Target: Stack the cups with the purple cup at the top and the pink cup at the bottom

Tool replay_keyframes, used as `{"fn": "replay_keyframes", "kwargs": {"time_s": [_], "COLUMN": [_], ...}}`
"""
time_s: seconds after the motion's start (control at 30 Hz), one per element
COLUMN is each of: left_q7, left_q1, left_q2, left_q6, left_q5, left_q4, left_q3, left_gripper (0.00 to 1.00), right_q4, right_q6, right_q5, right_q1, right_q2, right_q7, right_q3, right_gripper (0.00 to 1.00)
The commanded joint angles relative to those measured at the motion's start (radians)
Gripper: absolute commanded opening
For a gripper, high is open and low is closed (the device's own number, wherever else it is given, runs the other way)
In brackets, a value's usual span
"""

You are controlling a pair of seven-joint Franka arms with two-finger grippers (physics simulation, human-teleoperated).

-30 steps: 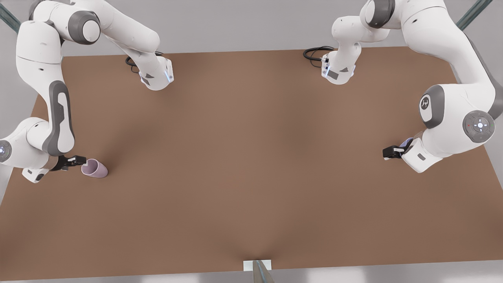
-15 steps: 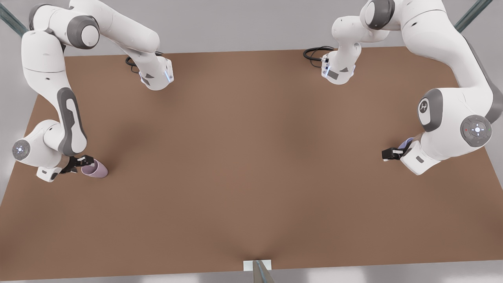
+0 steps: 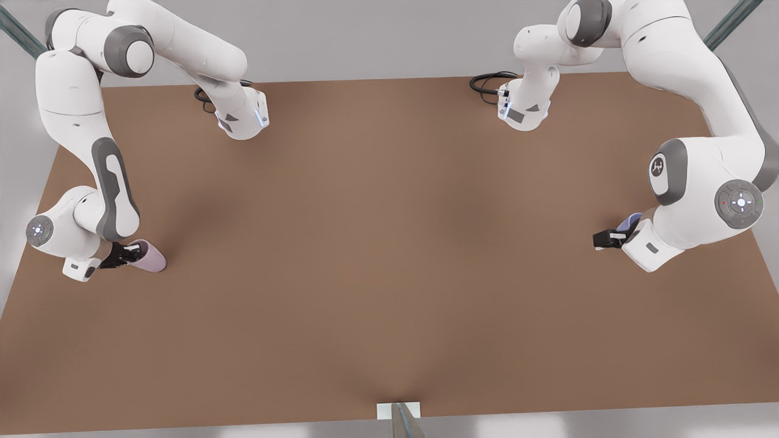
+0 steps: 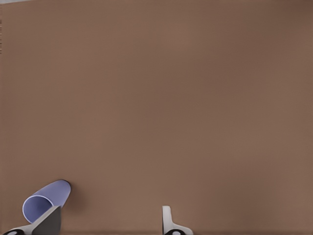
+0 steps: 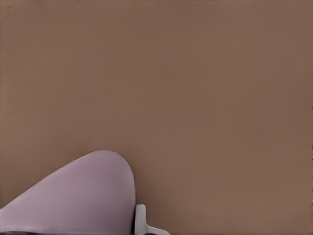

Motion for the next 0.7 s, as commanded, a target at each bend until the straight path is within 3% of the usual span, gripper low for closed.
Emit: {"fn": "replay_keyframes", "kwargs": {"time_s": [0.0,0.33,0.4,0.43,0.53,0.67], "left_q7": [0.0,0.005,0.005,0.003,0.003,0.001], "left_q1": [0.0,-0.001,-0.001,-0.001,-0.001,-0.001], "left_q2": [-0.002,-0.005,-0.005,-0.005,-0.005,-0.002], "left_q6": [0.0,-0.001,-0.001,-0.001,-0.001,0.002], "left_q5": [0.001,0.001,0.002,0.002,0.002,0.006], "left_q4": [0.0,0.002,0.002,0.002,0.002,0.002], "left_q3": [0.0,0.008,0.009,0.011,0.02,0.022], "left_gripper": [1.0,1.0,1.0,1.0,1.0,1.0], "right_q4": [0.001,-0.013,-0.003,0.008,0.105,0.344], "right_q6": [0.0,-0.149,-0.196,-0.2,-0.201,-0.216], "right_q5": [-0.003,-0.003,-0.003,-0.003,0.006,0.06], "right_q1": [0.0,0.066,0.164,0.197,0.448,0.664], "right_q2": [-0.005,-0.129,-0.143,-0.145,-0.126,0.044], "right_q7": [-0.029,0.327,0.531,0.68,1.053,1.418], "right_q3": [0.007,0.145,0.176,0.247,0.251,0.25], "right_gripper": [0.21,0.21,0.21,0.21,0.21,0.21]}}
